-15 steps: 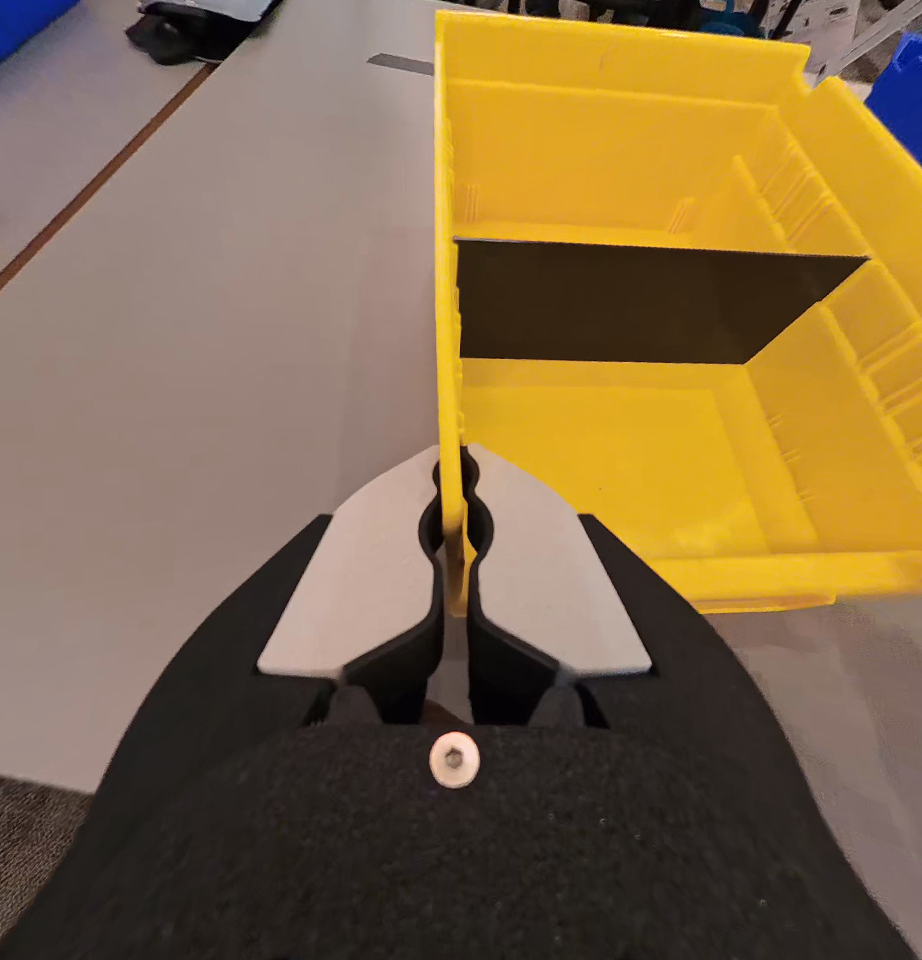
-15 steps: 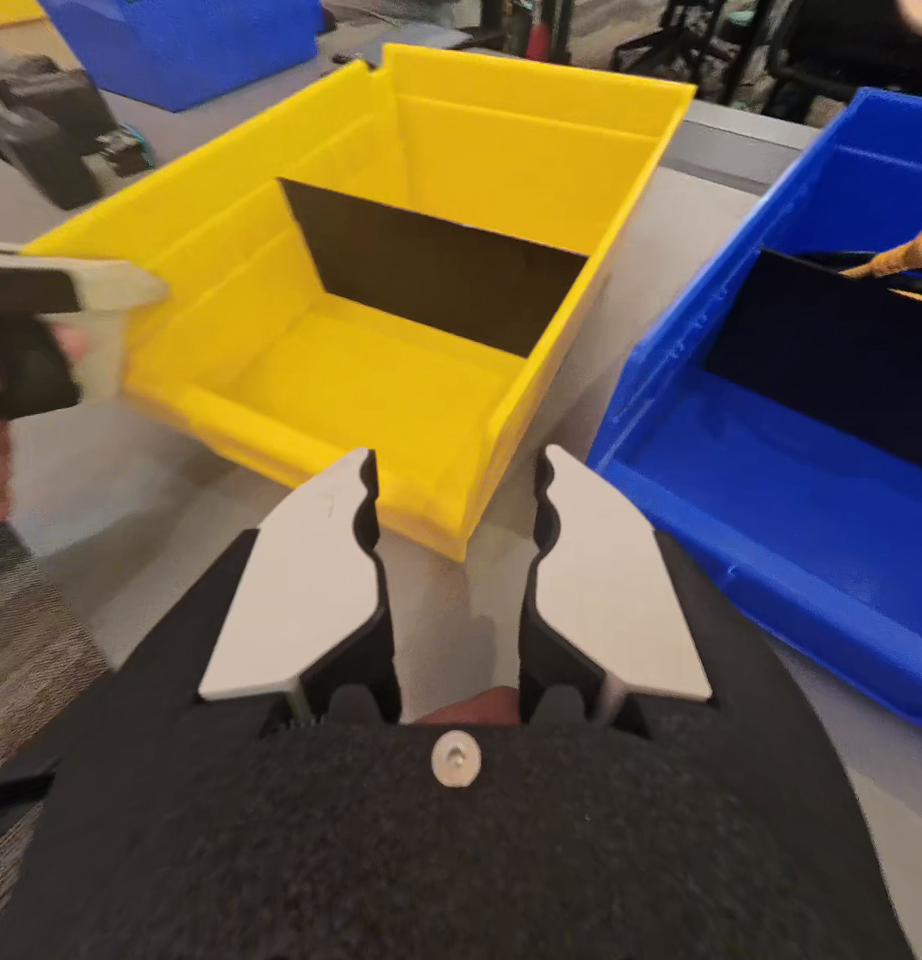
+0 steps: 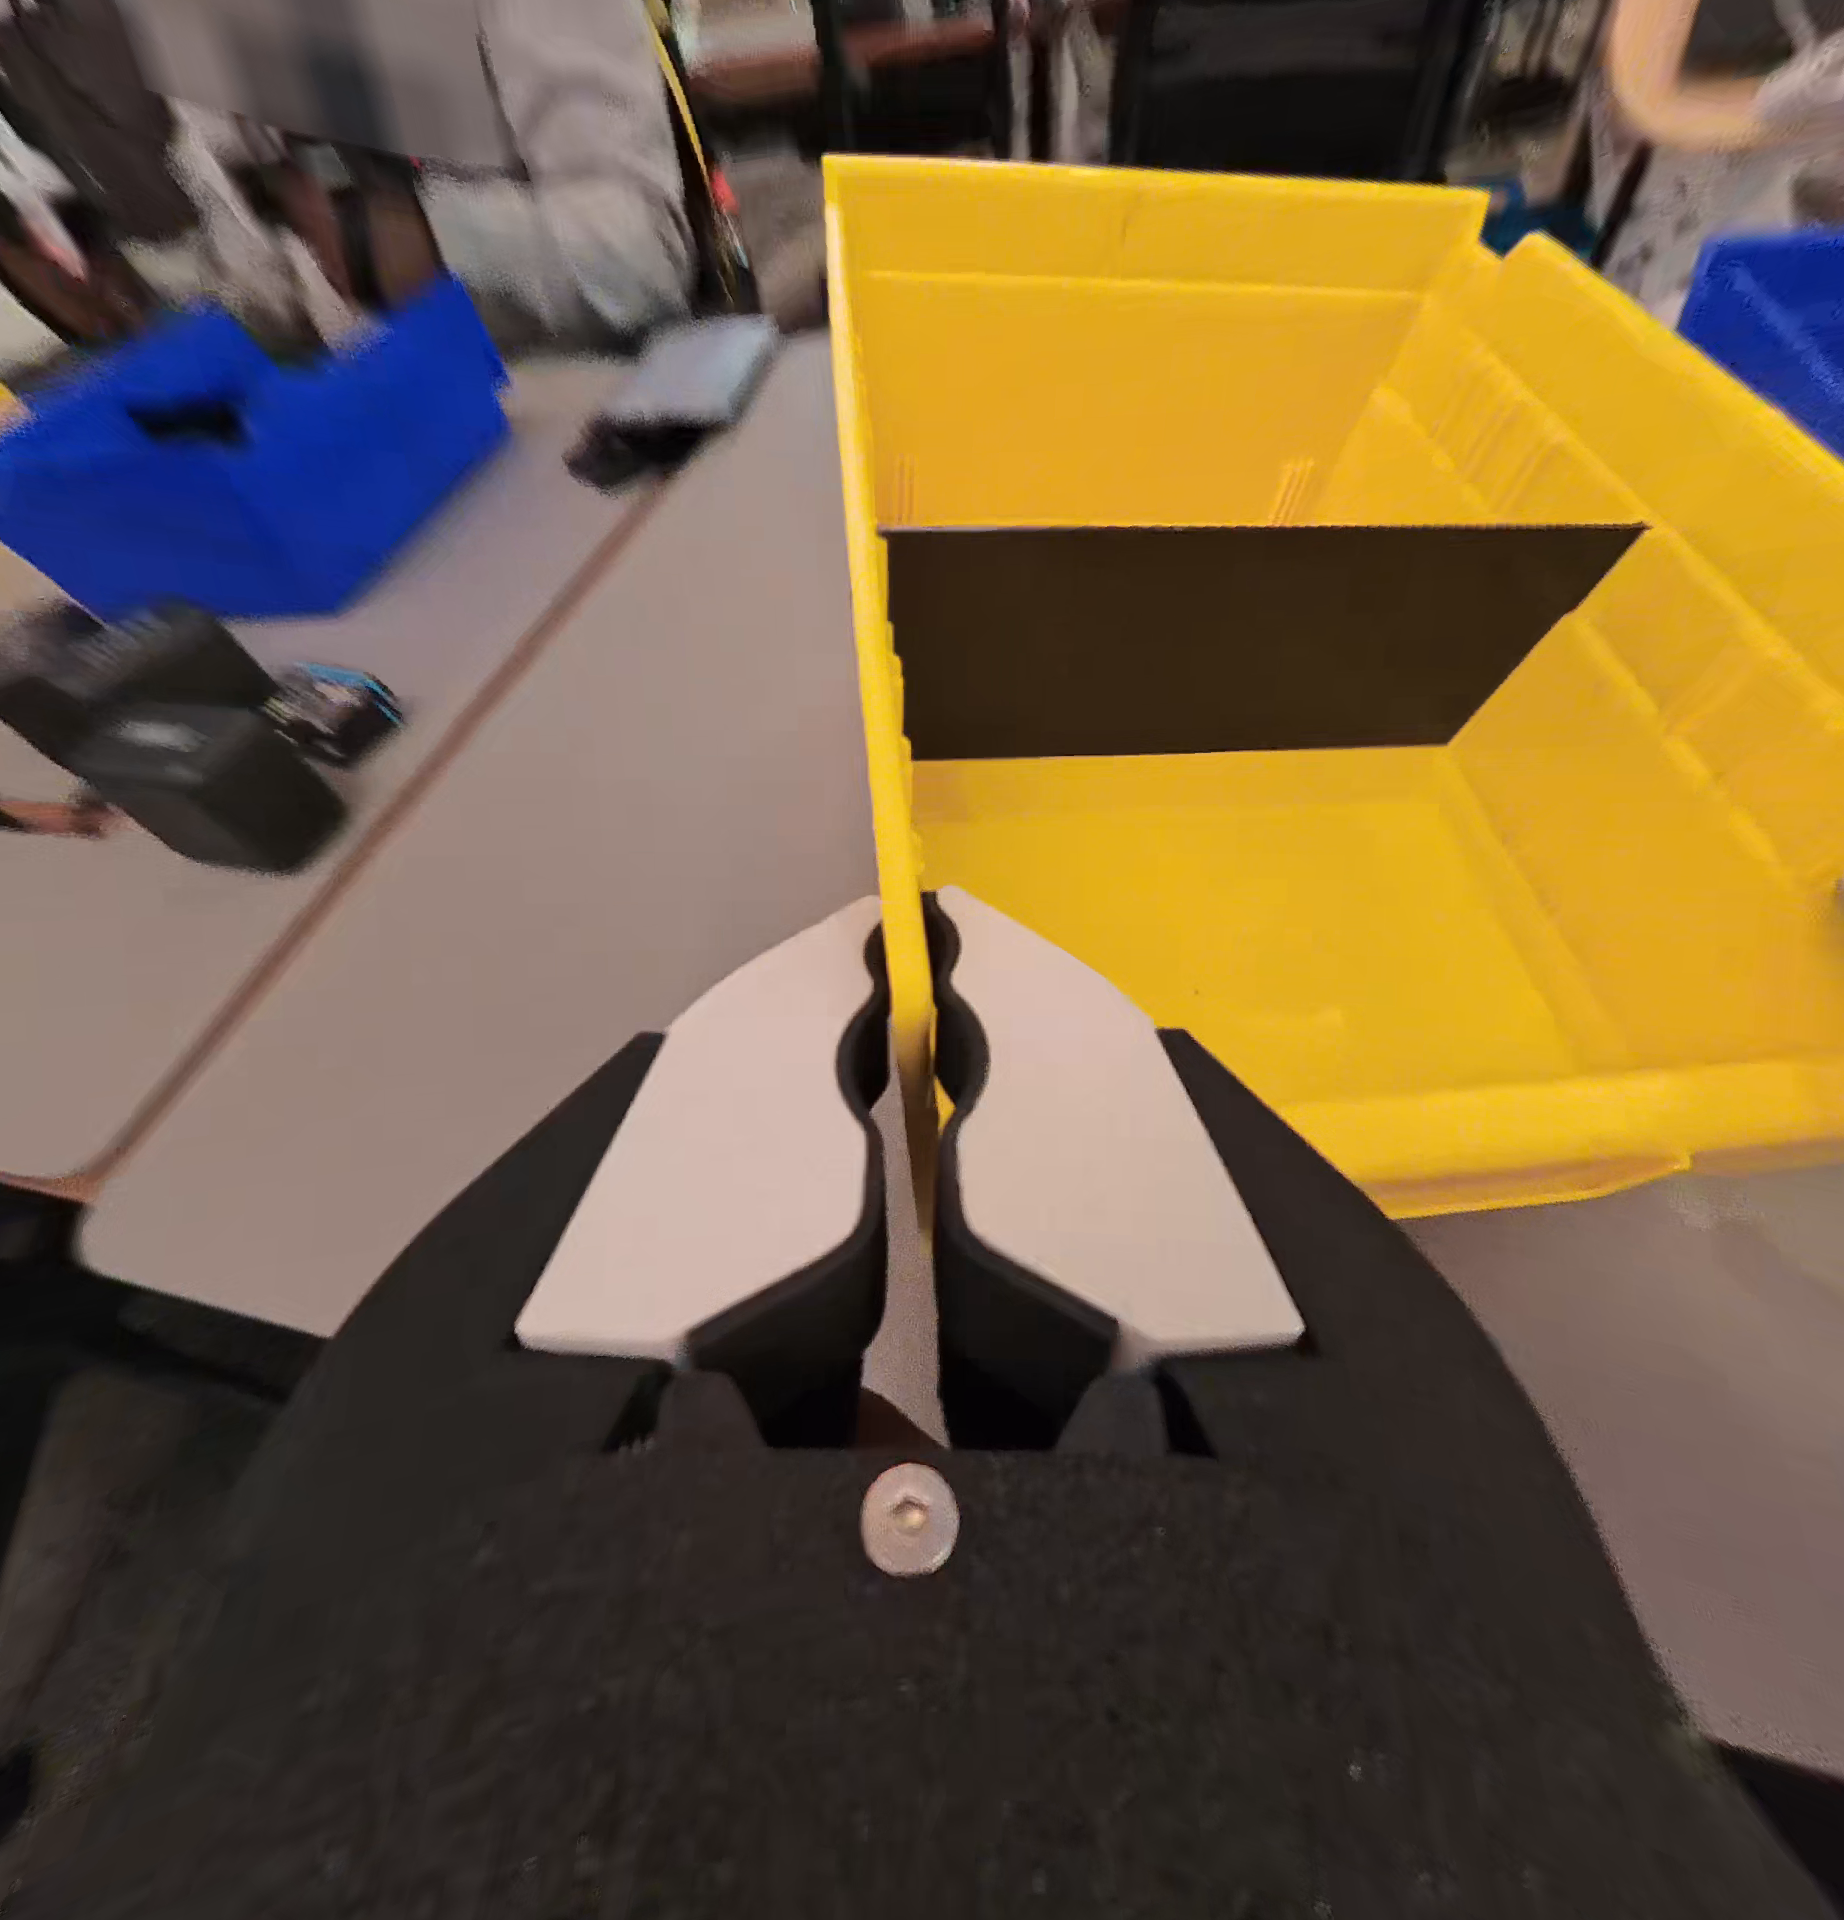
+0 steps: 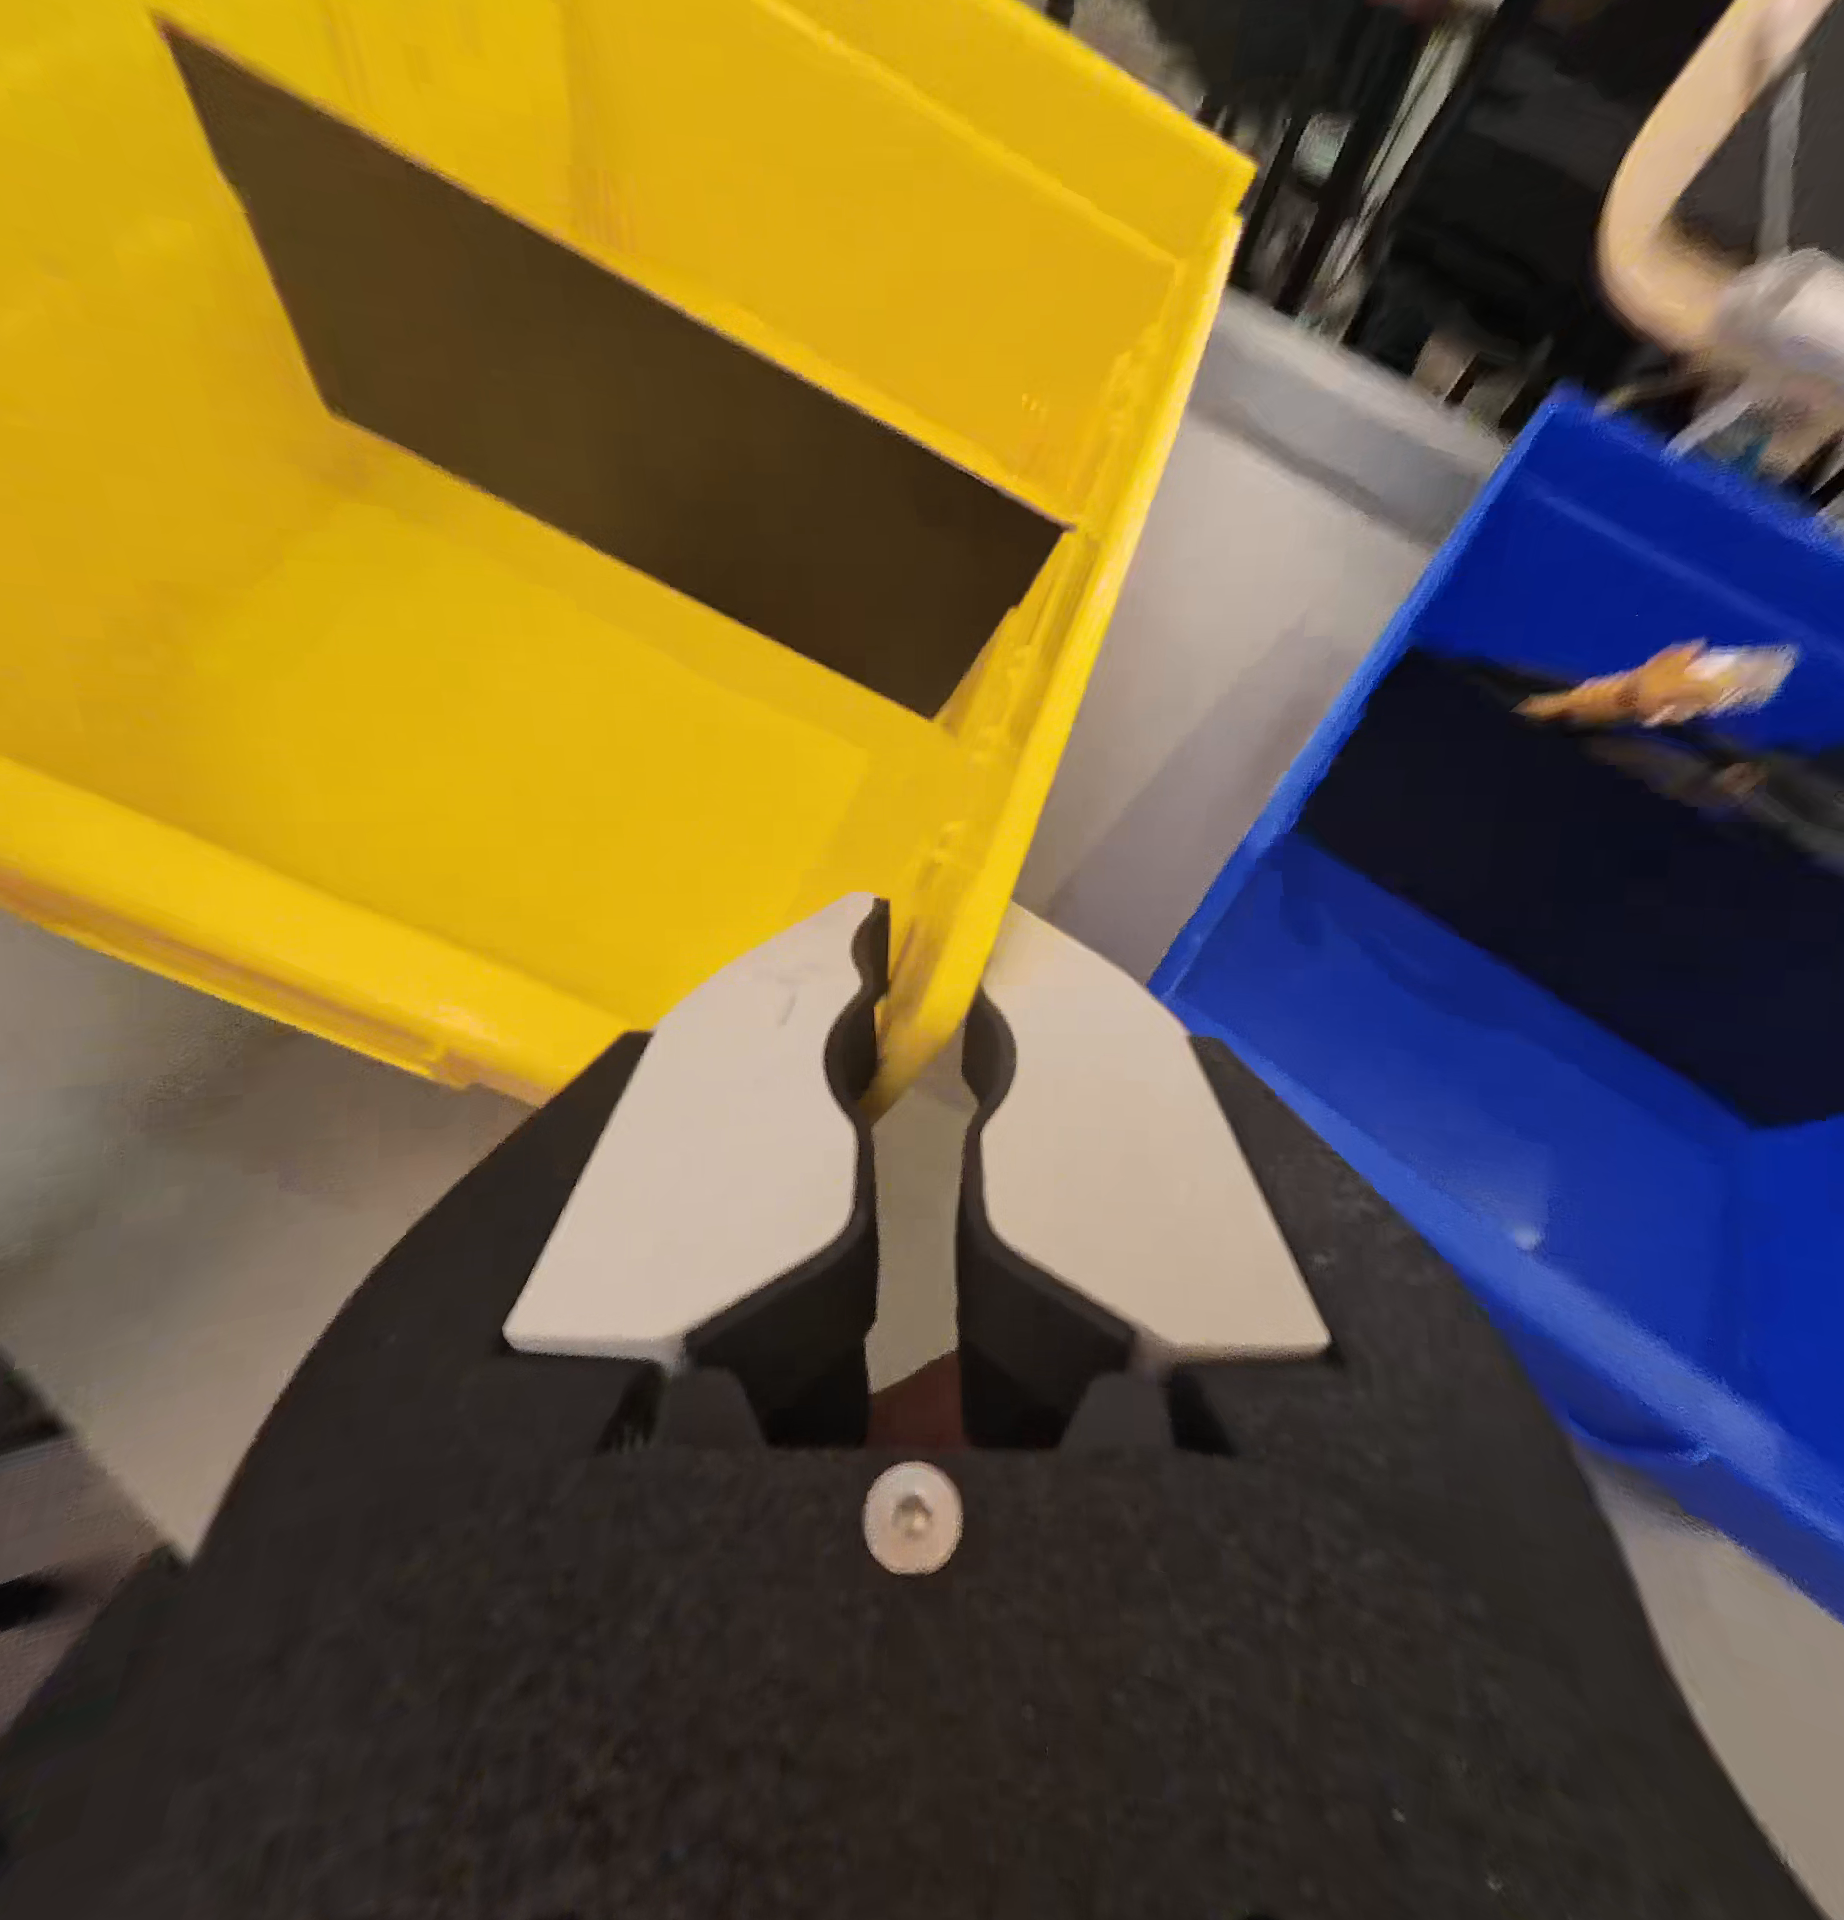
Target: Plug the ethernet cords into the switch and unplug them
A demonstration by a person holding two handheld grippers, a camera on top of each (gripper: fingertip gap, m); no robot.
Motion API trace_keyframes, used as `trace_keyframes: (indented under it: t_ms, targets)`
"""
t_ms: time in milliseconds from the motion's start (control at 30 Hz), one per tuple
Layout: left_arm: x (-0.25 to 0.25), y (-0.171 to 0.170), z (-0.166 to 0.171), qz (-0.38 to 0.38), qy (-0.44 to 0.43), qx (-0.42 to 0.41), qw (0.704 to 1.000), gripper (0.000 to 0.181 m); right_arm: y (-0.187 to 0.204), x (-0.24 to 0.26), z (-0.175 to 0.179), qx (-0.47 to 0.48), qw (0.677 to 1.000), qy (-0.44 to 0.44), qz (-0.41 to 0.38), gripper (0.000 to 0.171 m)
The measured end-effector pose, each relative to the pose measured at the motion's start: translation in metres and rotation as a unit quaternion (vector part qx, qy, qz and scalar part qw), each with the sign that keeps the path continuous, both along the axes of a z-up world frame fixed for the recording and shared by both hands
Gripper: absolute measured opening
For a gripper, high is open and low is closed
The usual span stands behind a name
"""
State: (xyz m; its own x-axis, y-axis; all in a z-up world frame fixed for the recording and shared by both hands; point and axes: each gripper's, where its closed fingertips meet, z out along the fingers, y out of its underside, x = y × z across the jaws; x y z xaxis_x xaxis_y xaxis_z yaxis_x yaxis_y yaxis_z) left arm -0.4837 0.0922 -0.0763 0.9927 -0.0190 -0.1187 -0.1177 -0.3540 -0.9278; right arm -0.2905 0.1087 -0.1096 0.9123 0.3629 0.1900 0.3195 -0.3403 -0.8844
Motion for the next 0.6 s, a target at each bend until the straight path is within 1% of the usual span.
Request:
trace_keyframes:
  t_ms: [33, 100, 200, 300, 367, 433, 533, 600]
  targets:
    - [0.002, -0.004, 0.015, 0.007, 0.018, 0.029, 0.999, 0.002, 0.002, 0.002, 0.009, 0.029, 1.000, -0.013, 0.000, 0.012]
    - [0.010, -0.013, 0.048, 0.015, 0.051, 0.078, 0.995, 0.003, 0.006, 0.008, 0.036, 0.077, 0.997, 0.006, -0.005, 0.011]
    - [0.031, -0.024, 0.092, 0.020, 0.051, 0.128, 0.990, 0.003, 0.007, 0.027, 0.088, 0.127, 0.990, 0.058, -0.011, 0.009]
    - [0.067, -0.021, 0.127, 0.008, 0.030, 0.168, 0.985, 0.003, 0.006, 0.067, 0.135, 0.163, 0.984, 0.068, -0.027, 0.008]
    - [0.104, -0.009, 0.143, -0.015, 0.010, 0.185, 0.983, 0.004, 0.007, 0.106, 0.161, 0.182, 0.980, 0.070, -0.049, 0.007]
    - [0.153, 0.008, 0.153, -0.052, -0.011, 0.189, 0.981, 0.004, 0.007, 0.157, 0.180, 0.193, 0.975, 0.068, -0.085, 0.006]
    - [0.247, 0.030, 0.159, -0.120, -0.031, 0.177, 0.976, 0.004, 0.003, 0.251, 0.192, 0.184, 0.969, 0.069, -0.152, 0.005]
    - [0.319, 0.039, 0.152, -0.168, -0.024, 0.159, 0.973, 0.005, -0.005, 0.322, 0.192, 0.176, 0.961, 0.080, -0.196, 0.004]
